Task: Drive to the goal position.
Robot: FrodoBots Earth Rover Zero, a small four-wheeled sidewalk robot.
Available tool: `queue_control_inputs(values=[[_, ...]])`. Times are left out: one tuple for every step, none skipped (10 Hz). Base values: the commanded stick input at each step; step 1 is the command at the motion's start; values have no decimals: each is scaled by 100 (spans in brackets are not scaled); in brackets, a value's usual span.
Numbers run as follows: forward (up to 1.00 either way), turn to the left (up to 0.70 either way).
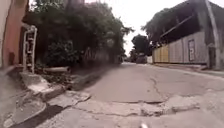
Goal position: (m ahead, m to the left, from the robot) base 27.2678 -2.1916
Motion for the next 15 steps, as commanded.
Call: queue_control_inputs(values=[[70, 0], [70, 0], [70, 0], [70, 0], [70, 0], [70, 0], [70, 0], [70, 0], [70, 0], [70, 0], [70, 0], [70, 0], [70, 0], [70, 0], [70, 0]])
